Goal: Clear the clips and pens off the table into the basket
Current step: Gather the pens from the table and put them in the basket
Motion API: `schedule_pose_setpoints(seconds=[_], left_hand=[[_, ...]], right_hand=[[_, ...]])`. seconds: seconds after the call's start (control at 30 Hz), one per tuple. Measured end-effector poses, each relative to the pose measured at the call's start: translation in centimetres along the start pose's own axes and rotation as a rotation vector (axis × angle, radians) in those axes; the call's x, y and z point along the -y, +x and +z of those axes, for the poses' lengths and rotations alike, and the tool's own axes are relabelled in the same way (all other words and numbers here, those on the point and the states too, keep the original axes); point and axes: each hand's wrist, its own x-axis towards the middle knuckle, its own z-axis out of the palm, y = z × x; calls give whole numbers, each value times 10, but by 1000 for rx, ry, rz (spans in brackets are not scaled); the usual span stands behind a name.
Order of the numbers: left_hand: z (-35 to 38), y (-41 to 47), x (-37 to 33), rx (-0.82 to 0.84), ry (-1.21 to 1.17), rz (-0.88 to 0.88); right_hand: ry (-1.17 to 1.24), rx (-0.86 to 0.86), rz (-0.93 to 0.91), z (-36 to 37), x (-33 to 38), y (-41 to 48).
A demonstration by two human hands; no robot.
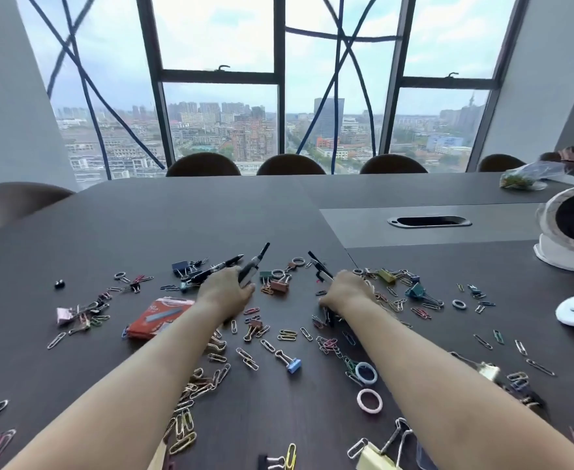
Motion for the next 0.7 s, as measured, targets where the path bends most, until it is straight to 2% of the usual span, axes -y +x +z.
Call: schedule_pose_setpoints(seconds=[0.13, 0.23, 0.33, 0.47, 0.57, 0.7], left_hand=[[0, 2, 7, 20, 100, -17], [4, 3, 14, 71, 135, -56], [9, 1, 18, 114, 156, -81], [9, 2, 20, 156, 43, -81], [-3, 5, 25, 121, -43, -42], [-21, 21, 48, 84, -201, -64]], right_hand=[[128, 65, -49, 2, 6, -5], [307, 42, -128, 5, 6, -10], [362, 46, -205, 5, 8, -13], [444, 72, -276, 11, 17, -14], [499, 102, -288, 18, 25, -12], [352, 29, -341, 30, 34, 3]])
